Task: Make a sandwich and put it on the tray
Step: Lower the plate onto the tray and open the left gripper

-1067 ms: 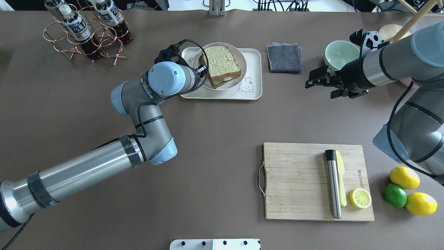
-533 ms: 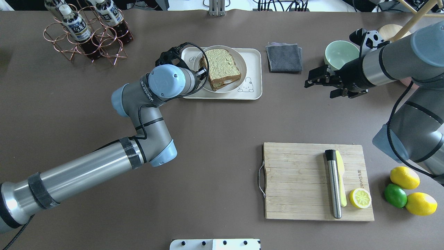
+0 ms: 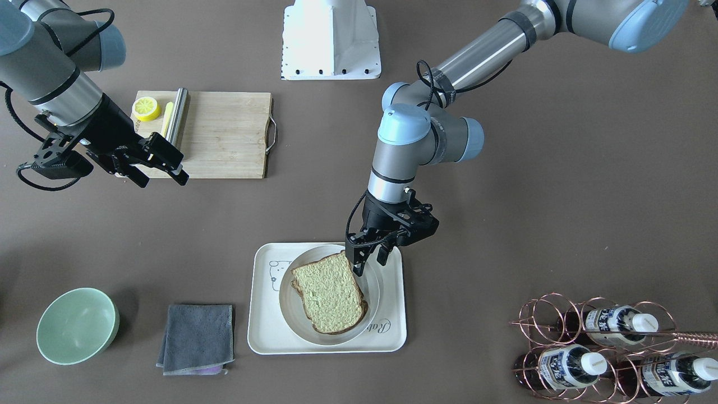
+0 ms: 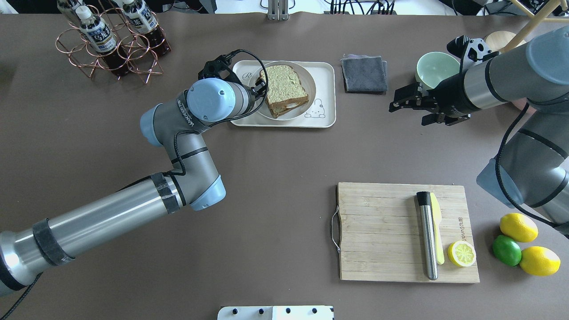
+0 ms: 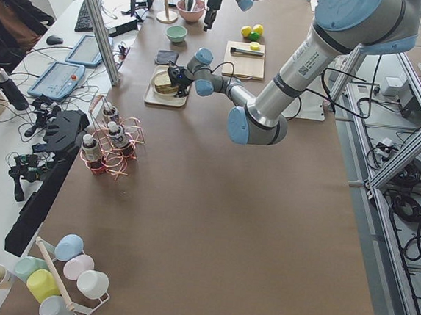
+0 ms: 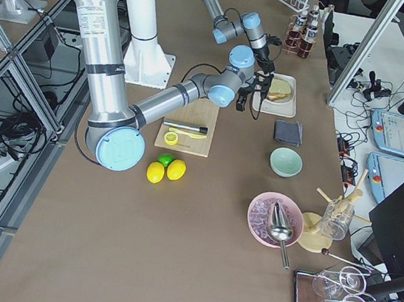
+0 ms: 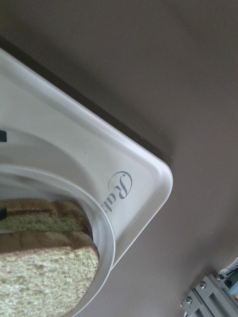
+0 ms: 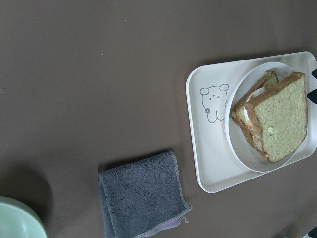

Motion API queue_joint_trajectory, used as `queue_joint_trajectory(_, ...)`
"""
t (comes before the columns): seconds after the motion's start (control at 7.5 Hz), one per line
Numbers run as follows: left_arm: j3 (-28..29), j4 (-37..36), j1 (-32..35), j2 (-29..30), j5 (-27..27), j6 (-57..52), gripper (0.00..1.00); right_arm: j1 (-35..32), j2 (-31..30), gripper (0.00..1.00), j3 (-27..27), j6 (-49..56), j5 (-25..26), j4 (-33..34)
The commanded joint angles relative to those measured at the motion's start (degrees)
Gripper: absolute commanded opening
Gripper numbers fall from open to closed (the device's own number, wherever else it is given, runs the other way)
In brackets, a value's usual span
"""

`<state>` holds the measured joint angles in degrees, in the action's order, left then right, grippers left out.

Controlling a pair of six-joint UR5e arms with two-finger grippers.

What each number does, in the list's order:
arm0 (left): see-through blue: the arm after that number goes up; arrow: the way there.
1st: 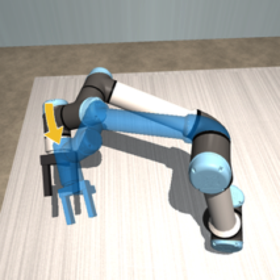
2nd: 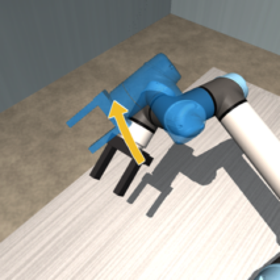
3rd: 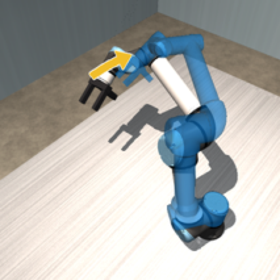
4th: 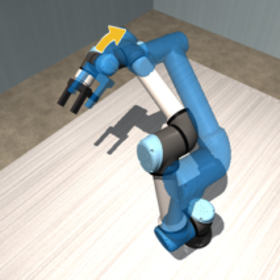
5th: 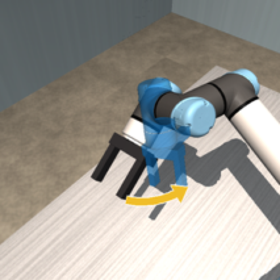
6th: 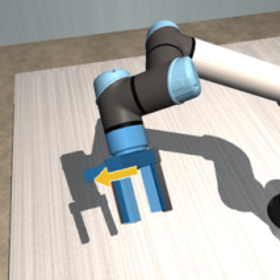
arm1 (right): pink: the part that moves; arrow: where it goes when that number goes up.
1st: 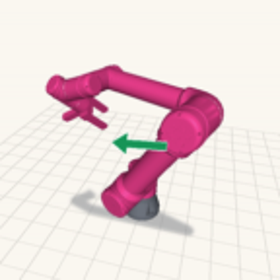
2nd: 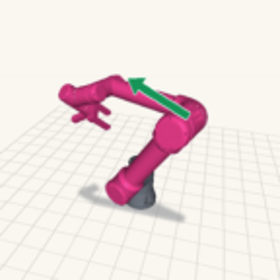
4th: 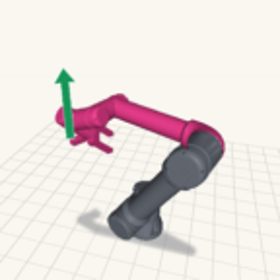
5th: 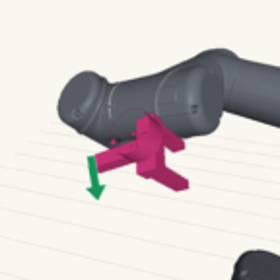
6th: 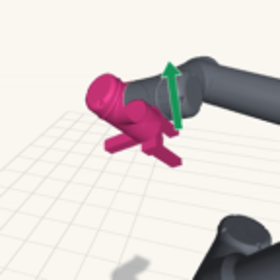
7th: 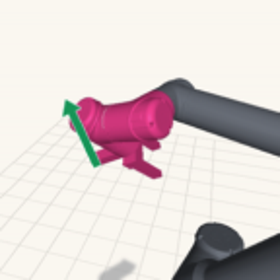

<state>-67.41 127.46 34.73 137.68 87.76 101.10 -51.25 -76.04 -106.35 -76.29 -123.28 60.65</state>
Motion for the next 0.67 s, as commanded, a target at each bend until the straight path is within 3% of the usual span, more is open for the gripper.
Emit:
queue_joint_trajectory(0.0,-5.34,-0.71,1.21,-1.35,3.18,-1.24,0.98,-0.51,0.1,0.99,-0.08,0.0,-0.91,0.08)
queue_joint_trajectory(0.27,-15.49,-5.26,1.39,-6.34,4.43,-3.97,0.98,-3.13,0.01,0.99,-0.26,0.26,-4.76,0.35)
queue_joint_trajectory(0.4,-22.6,-6.94,1.13,-11.85,4.0,-6.24,0.98,-4.54,-0.42,1.0,-0.26,0.78,-5.91,0.52)
queue_joint_trajectory(0.53,-26.94,-7.04,1.04,-16.26,3.73,-16.7,0.98,-5.51,-1.04,1.0,-0.87,1.22,-5.05,0.35)
